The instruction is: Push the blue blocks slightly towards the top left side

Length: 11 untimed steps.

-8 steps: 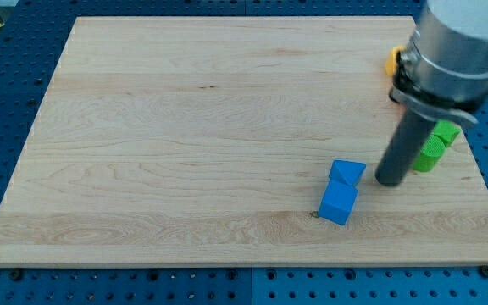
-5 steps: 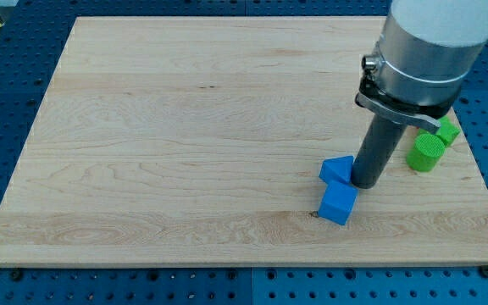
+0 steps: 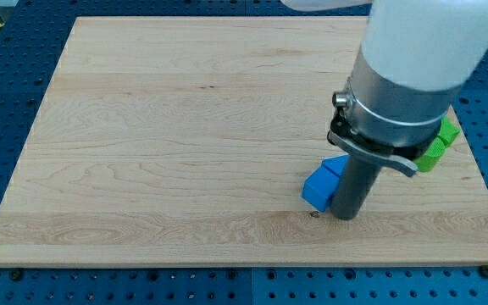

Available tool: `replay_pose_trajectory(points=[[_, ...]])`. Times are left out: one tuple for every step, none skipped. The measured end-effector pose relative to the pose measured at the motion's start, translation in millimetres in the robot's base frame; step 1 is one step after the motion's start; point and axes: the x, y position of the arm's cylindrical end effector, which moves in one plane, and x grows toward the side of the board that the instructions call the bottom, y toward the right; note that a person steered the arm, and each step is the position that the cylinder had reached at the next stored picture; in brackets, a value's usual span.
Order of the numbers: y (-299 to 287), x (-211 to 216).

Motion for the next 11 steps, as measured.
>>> replay_pose_trajectory(points=[[29,19],[47,10],[45,-34],[32,-49],[15,-52],[12,-54],[13,-51],[27,-50],[50,-34],[26,-32],[13,-28]])
